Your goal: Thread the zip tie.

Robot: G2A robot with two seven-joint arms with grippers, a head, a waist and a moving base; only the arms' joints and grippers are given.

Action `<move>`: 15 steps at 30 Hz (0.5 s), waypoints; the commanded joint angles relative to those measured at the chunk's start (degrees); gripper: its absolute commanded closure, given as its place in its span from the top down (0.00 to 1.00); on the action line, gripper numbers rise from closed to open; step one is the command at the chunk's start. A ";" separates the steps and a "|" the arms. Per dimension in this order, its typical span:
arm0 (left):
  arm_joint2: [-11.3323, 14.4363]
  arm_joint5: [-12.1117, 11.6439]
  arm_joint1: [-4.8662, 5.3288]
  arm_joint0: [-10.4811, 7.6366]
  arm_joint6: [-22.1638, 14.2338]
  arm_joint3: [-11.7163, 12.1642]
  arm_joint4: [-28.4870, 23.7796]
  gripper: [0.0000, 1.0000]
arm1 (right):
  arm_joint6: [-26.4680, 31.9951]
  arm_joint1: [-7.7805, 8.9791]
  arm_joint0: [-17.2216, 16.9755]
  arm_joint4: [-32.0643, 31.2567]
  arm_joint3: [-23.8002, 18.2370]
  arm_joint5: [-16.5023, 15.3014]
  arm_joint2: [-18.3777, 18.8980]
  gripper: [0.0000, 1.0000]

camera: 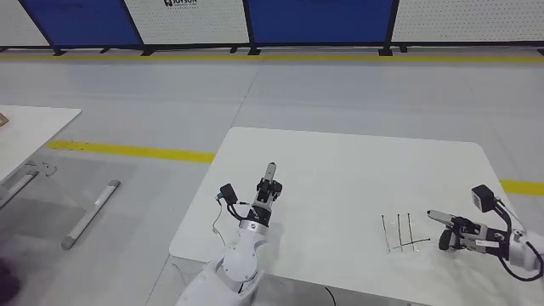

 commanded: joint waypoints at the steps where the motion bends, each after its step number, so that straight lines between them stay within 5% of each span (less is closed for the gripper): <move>1: 0.00 0.00 0.00 0.00 0.00 0.00 0.00 1.00 | 0.00 -0.05 -0.35 0.44 -0.17 -0.24 -0.72 1.00; 8: 0.00 0.00 0.00 0.00 0.00 0.00 0.00 1.00 | 0.00 2.22 -0.58 4.33 0.05 -0.45 -6.41 1.00; 15: 0.00 0.00 0.00 0.00 0.00 0.00 0.00 1.00 | 0.00 2.55 -0.40 4.93 0.32 -0.46 -6.33 1.00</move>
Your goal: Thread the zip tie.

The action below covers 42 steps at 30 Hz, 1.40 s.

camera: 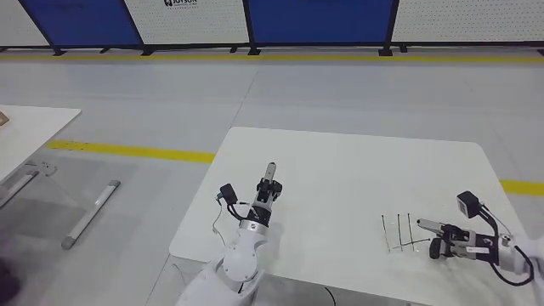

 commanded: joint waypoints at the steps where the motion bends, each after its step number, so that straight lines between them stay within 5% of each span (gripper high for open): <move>1: 0.00 0.00 0.00 0.00 0.00 0.00 0.00 1.00 | 0.00 0.00 0.00 0.00 0.00 0.00 0.00 1.00; 15: 0.00 0.00 0.00 0.00 0.00 0.00 0.00 1.00 | -3.32 0.59 -0.44 0.60 -0.26 2.72 0.33 1.00; 16: 0.00 0.00 0.00 0.00 0.00 0.00 0.00 1.00 | -3.41 0.64 -0.45 0.64 -0.18 2.86 0.33 0.87; 18: 0.00 0.00 0.00 0.00 0.00 0.00 0.00 1.00 | -3.28 0.76 -0.46 0.82 0.16 2.97 0.20 0.82; 19: 0.00 0.00 0.00 0.00 0.00 0.00 0.00 1.00 | -3.21 0.80 -0.49 0.77 0.36 3.14 0.06 0.61; 21: 0.00 0.00 0.00 0.00 0.00 0.00 0.00 1.00 | -3.31 0.89 -0.35 0.28 0.68 3.68 -0.44 0.66; 22: 0.00 0.00 0.00 0.00 0.00 0.00 0.00 1.00 | -3.34 0.91 -0.31 0.16 0.80 3.82 -0.74 0.47; 42: 0.00 0.00 0.00 0.00 0.00 0.00 0.00 1.00 | -3.53 1.82 0.26 1.70 4.11 3.59 -1.83 0.41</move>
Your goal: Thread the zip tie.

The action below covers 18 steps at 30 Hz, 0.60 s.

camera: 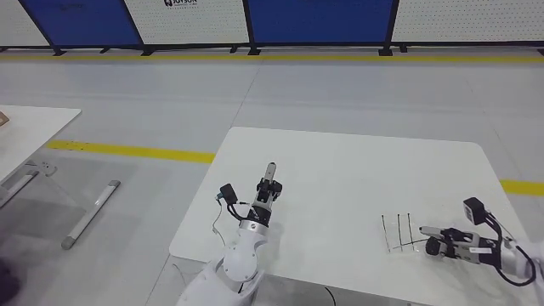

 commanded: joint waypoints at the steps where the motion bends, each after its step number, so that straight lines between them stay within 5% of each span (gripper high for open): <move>1: 0.00 0.00 0.00 0.00 0.00 0.00 0.00 1.00 | -0.07 0.07 0.01 0.22 0.17 -0.05 -0.04 0.38; 11: 0.00 0.00 0.00 0.00 0.00 0.00 0.00 1.00 | -0.38 0.46 0.36 0.92 0.80 -0.06 -0.58 0.29; 14: 0.00 0.00 0.00 0.00 0.00 0.00 0.00 1.00 | -0.43 0.57 0.37 1.28 0.73 -0.07 -0.68 0.18; 18: 0.00 0.00 0.00 0.00 0.00 0.00 0.00 1.00 | -0.14 0.77 0.29 1.70 0.74 -0.10 -0.68 0.22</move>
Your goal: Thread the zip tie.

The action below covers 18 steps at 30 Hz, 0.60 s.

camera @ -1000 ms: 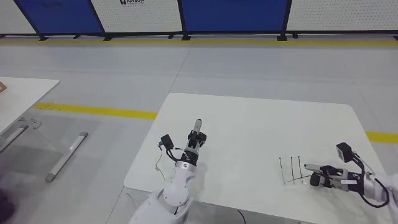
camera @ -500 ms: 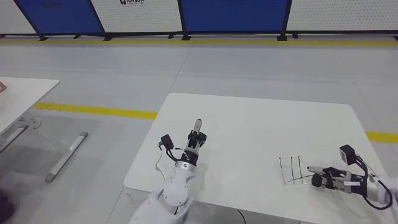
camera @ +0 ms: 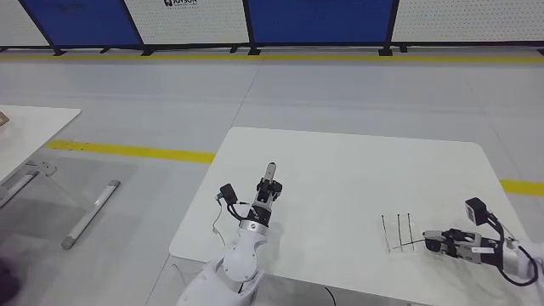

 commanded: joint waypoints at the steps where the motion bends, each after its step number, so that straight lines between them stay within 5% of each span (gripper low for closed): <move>1: 0.00 0.00 0.00 0.00 0.00 0.00 0.00 1.00 | 0.18 0.08 -0.02 0.22 0.04 -0.01 -0.06 0.18; 5: 0.00 0.00 0.00 0.00 0.00 0.00 0.00 1.00 | 0.05 0.24 -0.03 0.51 0.09 0.07 -0.21 0.01; 13: 0.00 0.00 0.00 0.00 0.00 0.00 0.00 1.00 | 0.23 0.66 -0.60 1.16 -0.34 -0.34 0.01 0.00; 18: 0.00 0.00 0.00 0.00 0.00 0.00 0.00 1.00 | 0.60 1.15 -2.79 4.34 -1.87 -3.44 2.51 0.00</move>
